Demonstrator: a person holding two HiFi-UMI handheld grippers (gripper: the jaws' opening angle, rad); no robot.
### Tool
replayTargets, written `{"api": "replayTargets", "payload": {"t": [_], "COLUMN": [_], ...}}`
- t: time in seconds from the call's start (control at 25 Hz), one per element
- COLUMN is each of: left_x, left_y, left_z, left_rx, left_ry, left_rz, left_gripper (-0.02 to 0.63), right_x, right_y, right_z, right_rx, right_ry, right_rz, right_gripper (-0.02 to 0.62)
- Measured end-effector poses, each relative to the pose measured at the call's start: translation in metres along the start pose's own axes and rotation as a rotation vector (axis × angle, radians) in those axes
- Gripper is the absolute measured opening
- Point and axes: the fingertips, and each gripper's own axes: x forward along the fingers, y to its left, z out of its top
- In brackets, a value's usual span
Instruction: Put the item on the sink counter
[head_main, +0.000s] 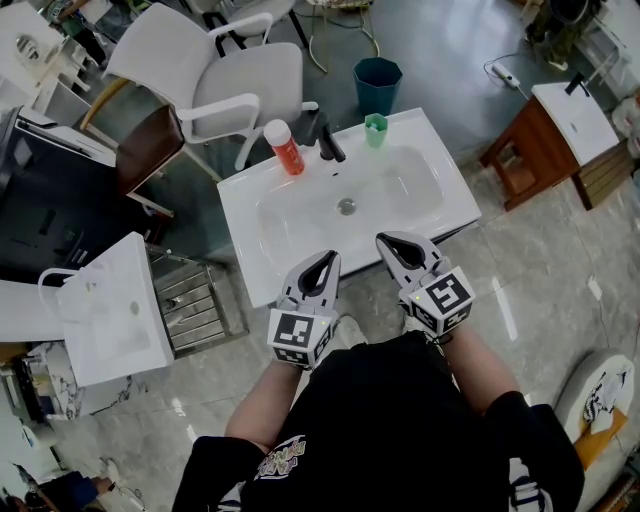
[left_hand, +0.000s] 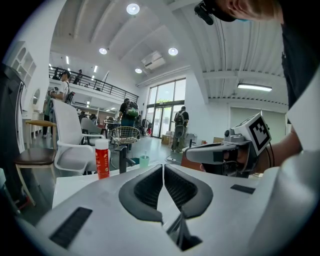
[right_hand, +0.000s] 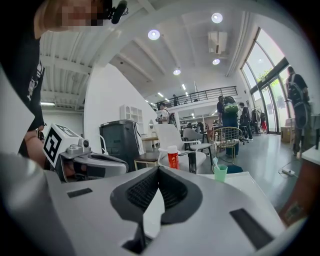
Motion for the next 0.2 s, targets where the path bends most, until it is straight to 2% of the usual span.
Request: {"api": "replayTargets", "payload": {"t": [0.2], "left_x": [0.0005], "left_y": [-0.0002], "left_z": [-0.0003], "left_rx": [0.001], "left_ry": [-0.002], "left_rz": [0.001], "left_gripper": [0.021], "right_x": [0.0002], "right_y": [0.0000], "right_z": [-0.0023], "right_rx": [0.001], "right_ry": [0.001], "right_rz": [0.001], "right_gripper": [0.054]}}
